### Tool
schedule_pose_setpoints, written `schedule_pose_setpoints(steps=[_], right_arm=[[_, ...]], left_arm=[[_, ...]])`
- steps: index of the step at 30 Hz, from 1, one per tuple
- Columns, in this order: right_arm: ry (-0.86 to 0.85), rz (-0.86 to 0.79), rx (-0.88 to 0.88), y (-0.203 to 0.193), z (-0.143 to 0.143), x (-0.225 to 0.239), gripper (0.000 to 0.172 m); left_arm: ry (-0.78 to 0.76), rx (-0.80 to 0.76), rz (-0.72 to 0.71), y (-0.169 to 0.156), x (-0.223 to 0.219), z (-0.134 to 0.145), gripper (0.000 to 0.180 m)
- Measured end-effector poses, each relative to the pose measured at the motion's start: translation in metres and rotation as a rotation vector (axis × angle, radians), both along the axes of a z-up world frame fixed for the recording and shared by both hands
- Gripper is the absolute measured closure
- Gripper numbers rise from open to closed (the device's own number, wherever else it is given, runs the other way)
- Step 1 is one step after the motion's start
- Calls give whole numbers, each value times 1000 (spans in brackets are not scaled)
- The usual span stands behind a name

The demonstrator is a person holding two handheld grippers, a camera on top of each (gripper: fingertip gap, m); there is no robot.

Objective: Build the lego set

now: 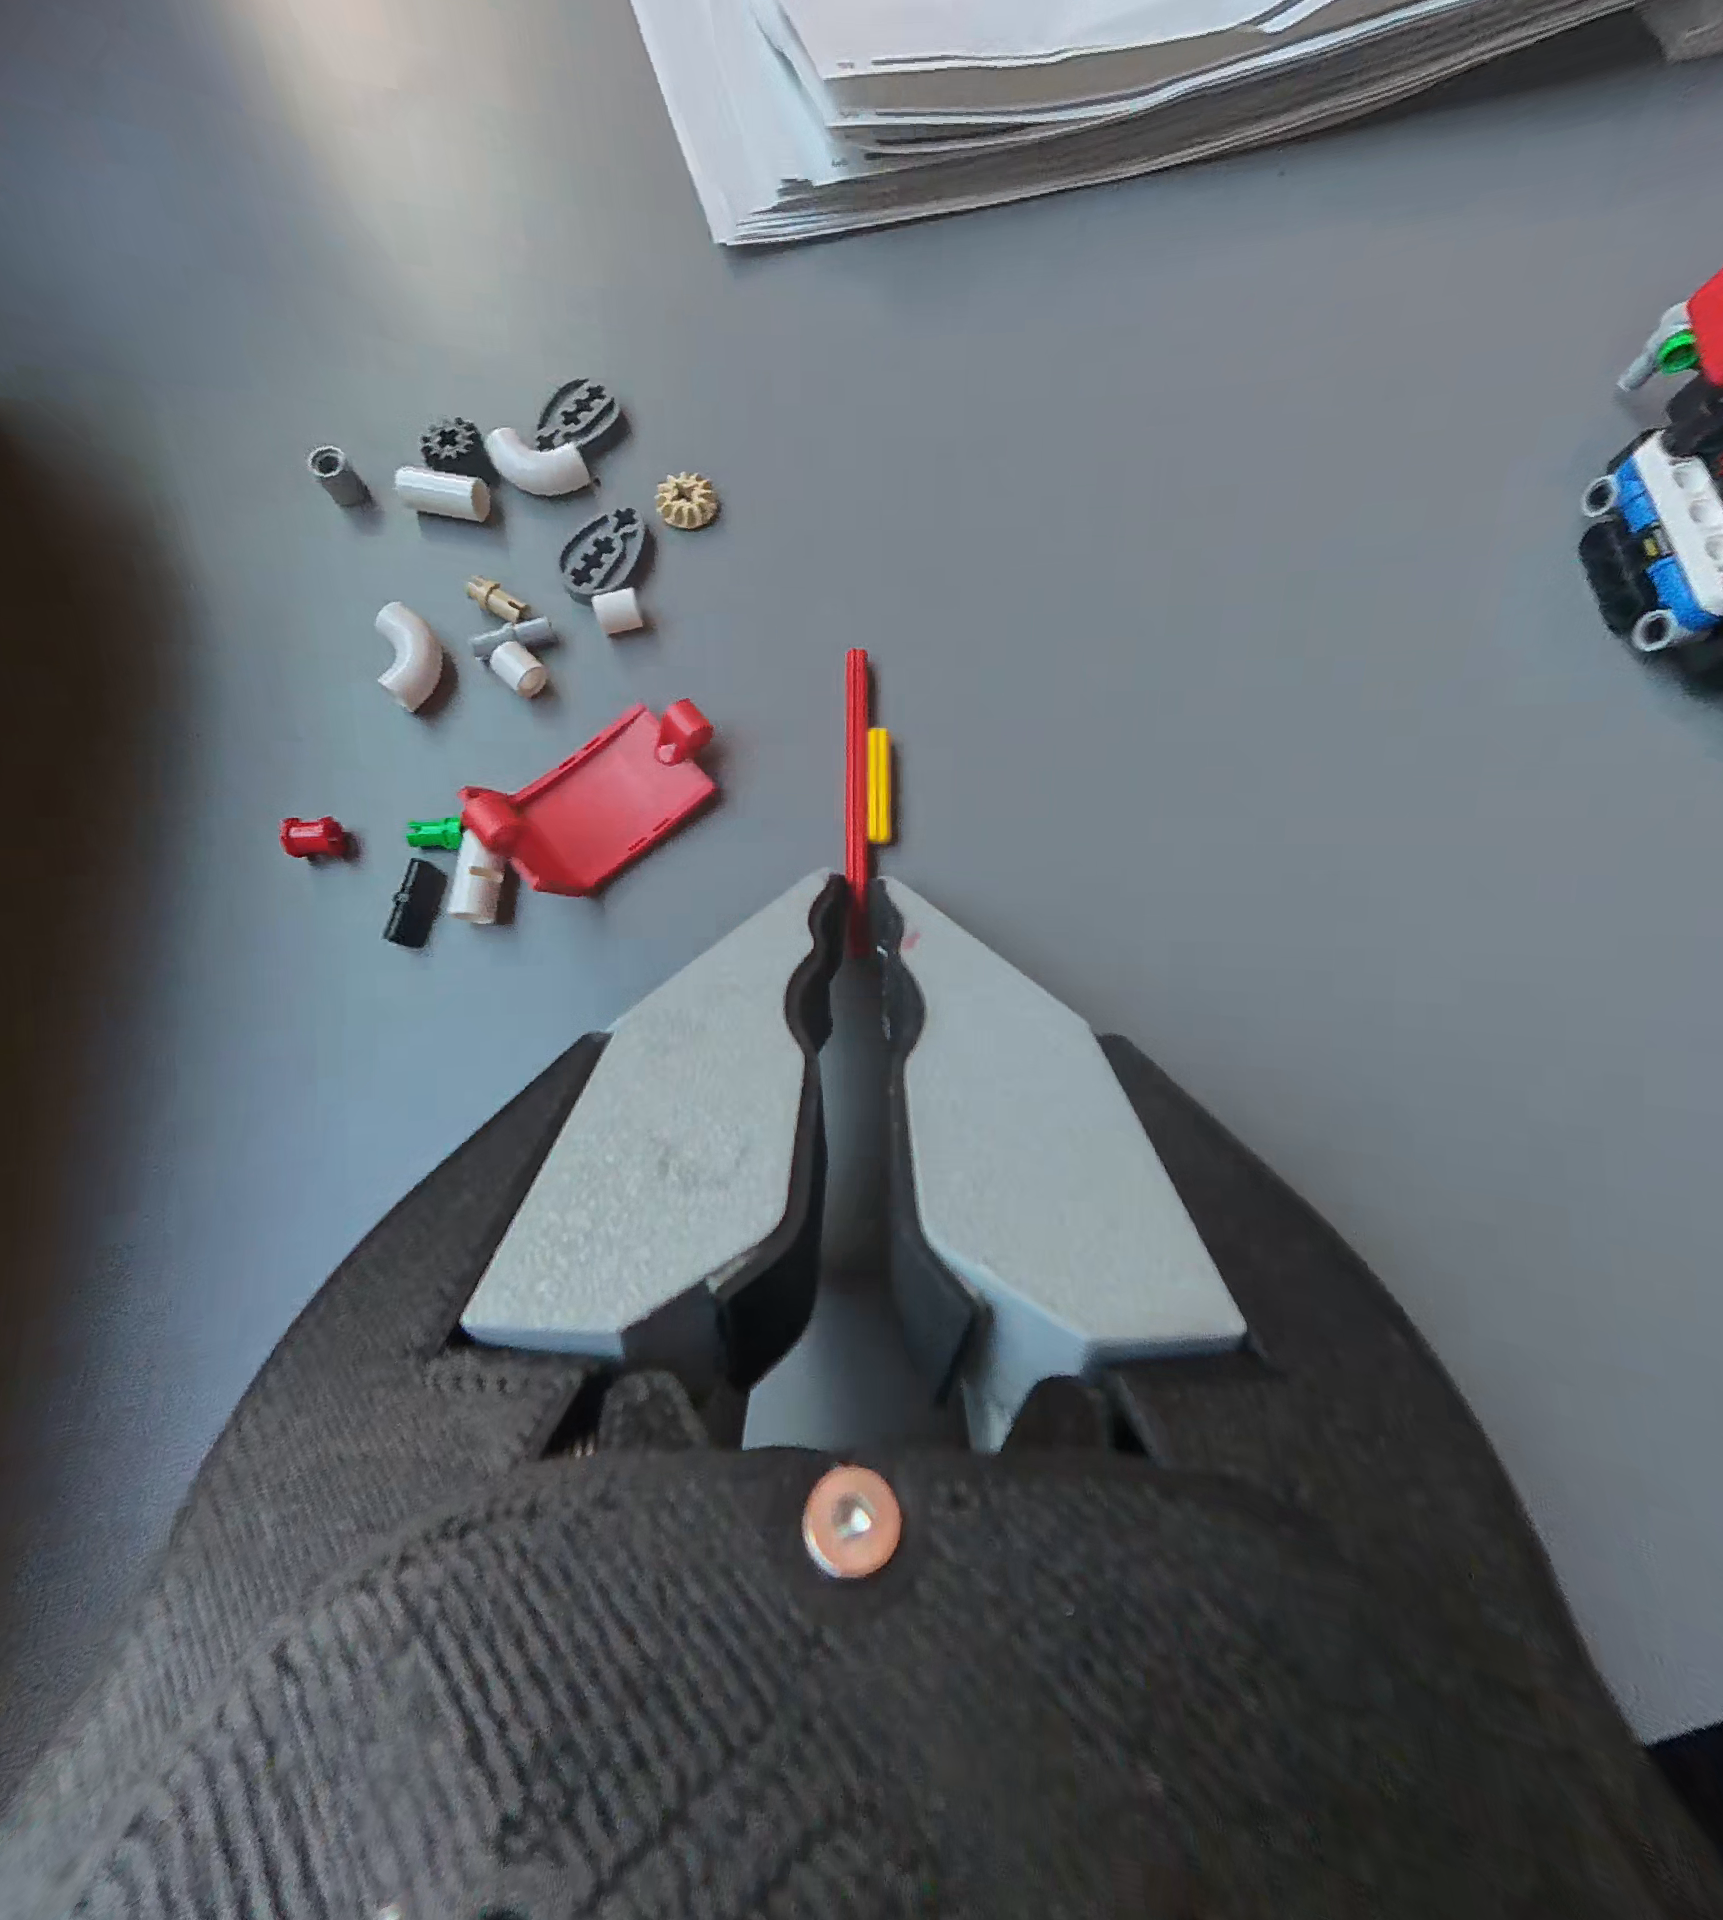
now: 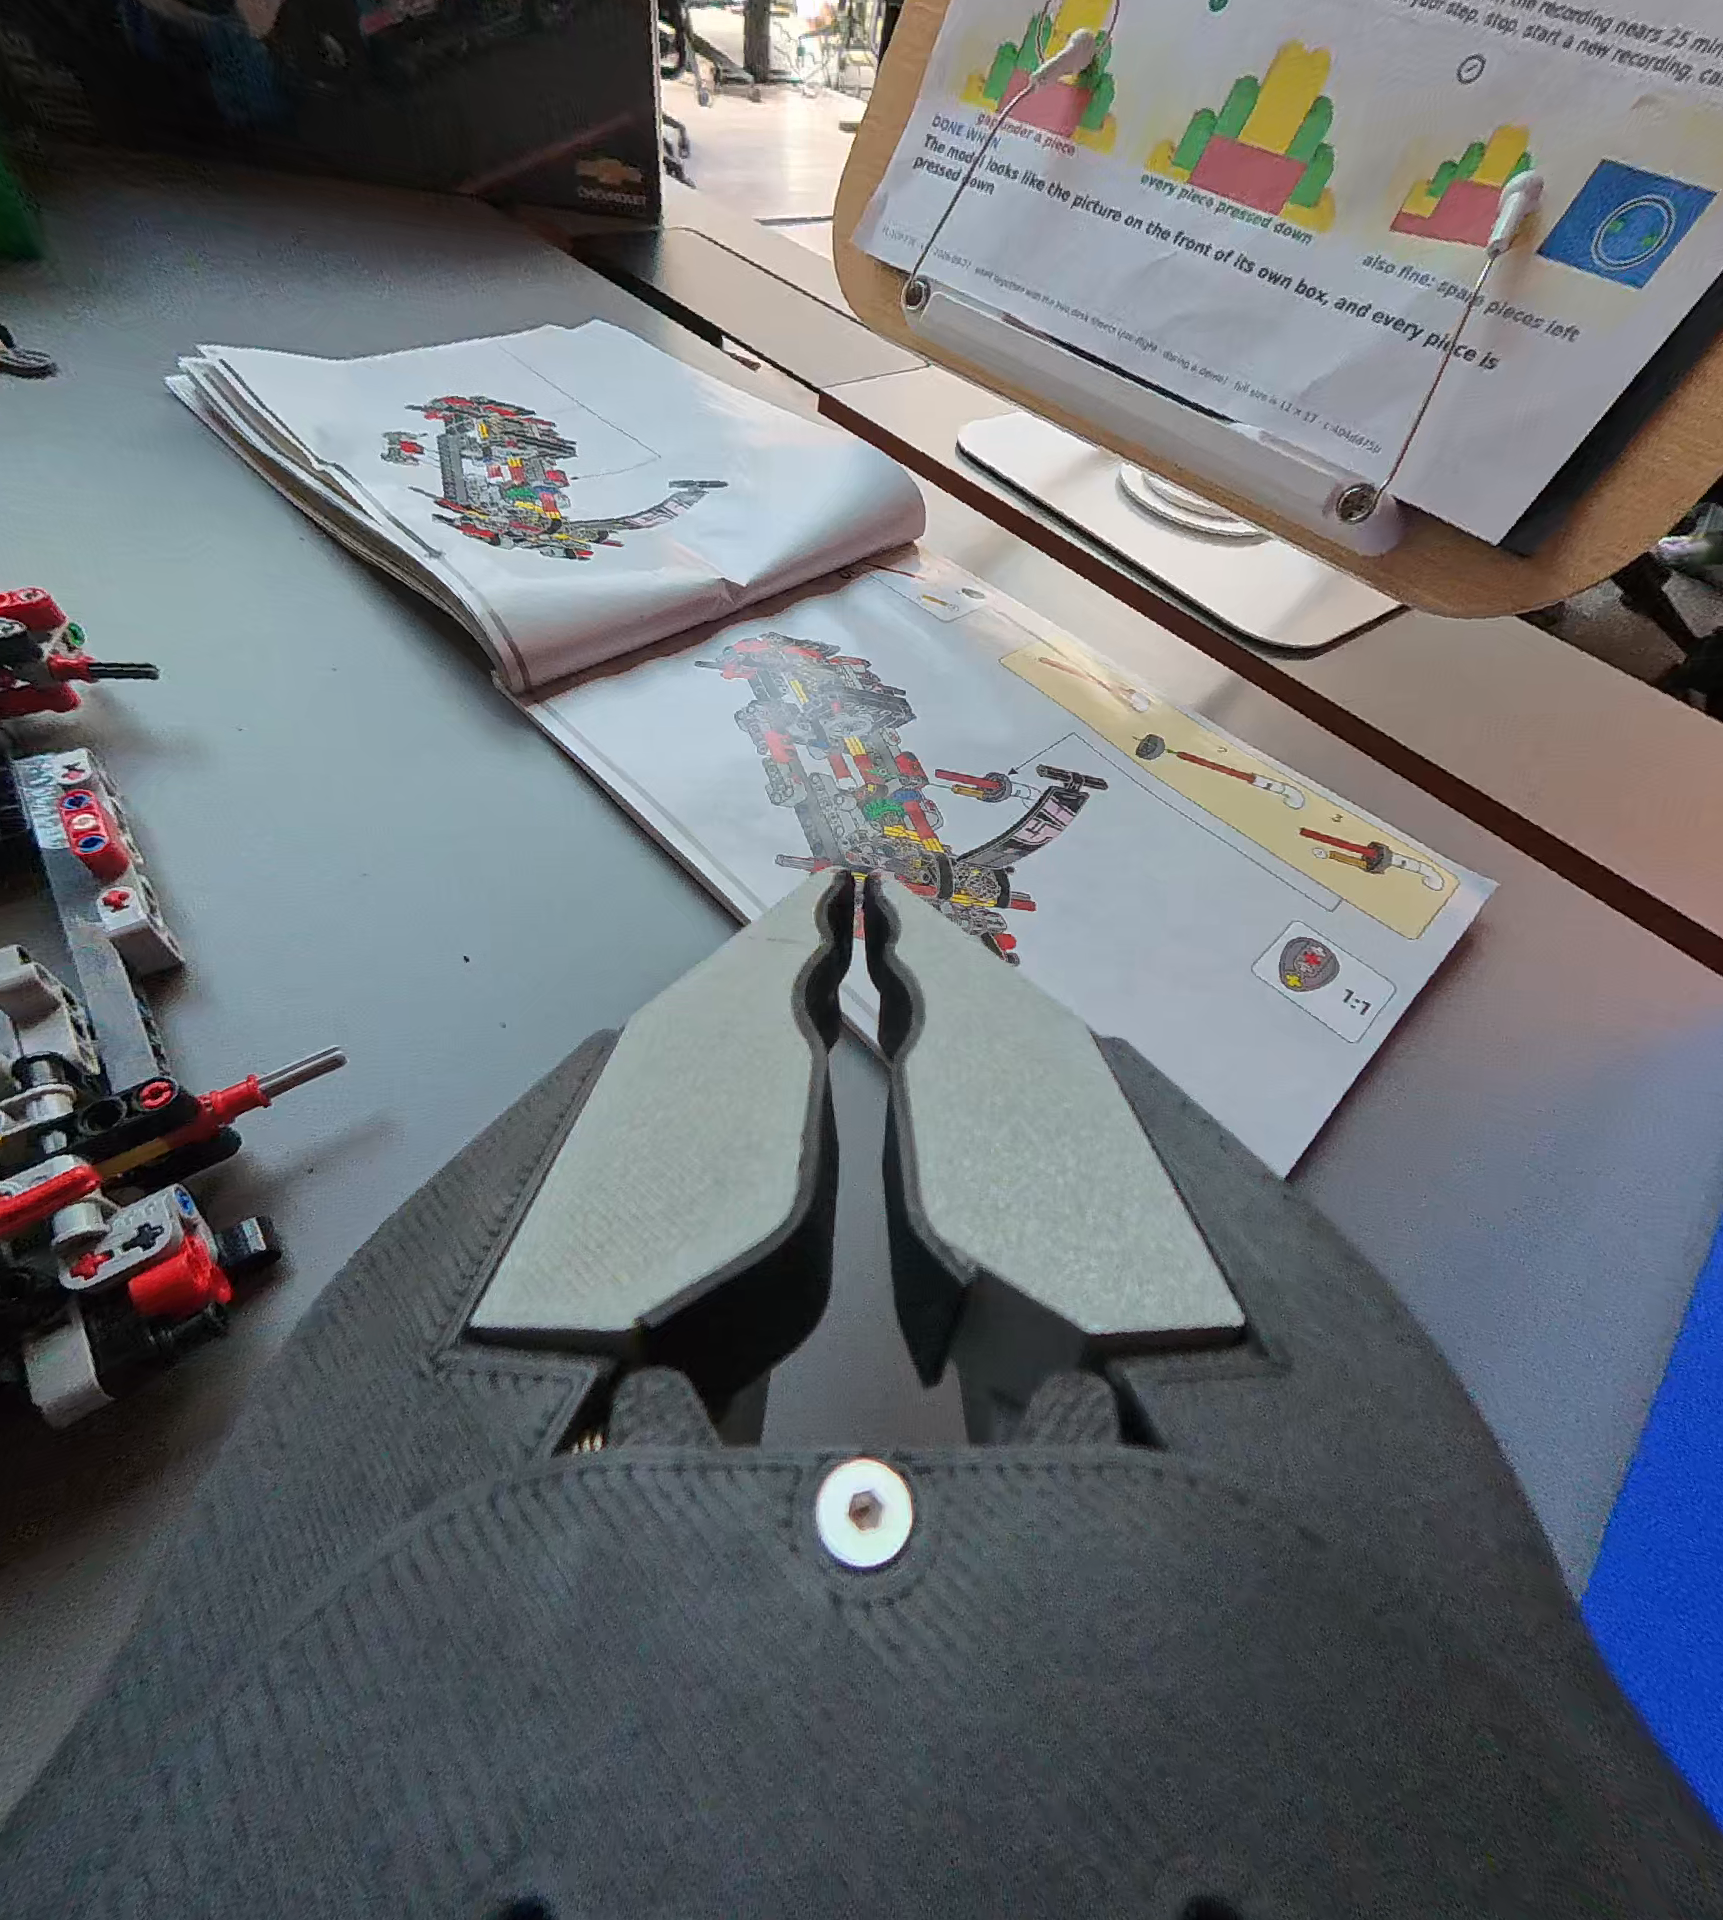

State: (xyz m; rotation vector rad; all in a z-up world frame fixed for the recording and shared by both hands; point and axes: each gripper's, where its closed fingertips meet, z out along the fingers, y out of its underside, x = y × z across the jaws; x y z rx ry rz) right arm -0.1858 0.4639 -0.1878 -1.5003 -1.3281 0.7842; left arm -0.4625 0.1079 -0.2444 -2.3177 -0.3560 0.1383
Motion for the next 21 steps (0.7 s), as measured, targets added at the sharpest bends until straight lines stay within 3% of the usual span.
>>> schedule_pose_setpoints(steps=[11,21], right_arm=[[-12,30,-5,-6,-2,-3,172],[-17,29,-7,-6,-3,-4,172]], left_arm=[[-9,9,-53,39,37,-1,179],[-23,14,-63,52,50,-1,178]])
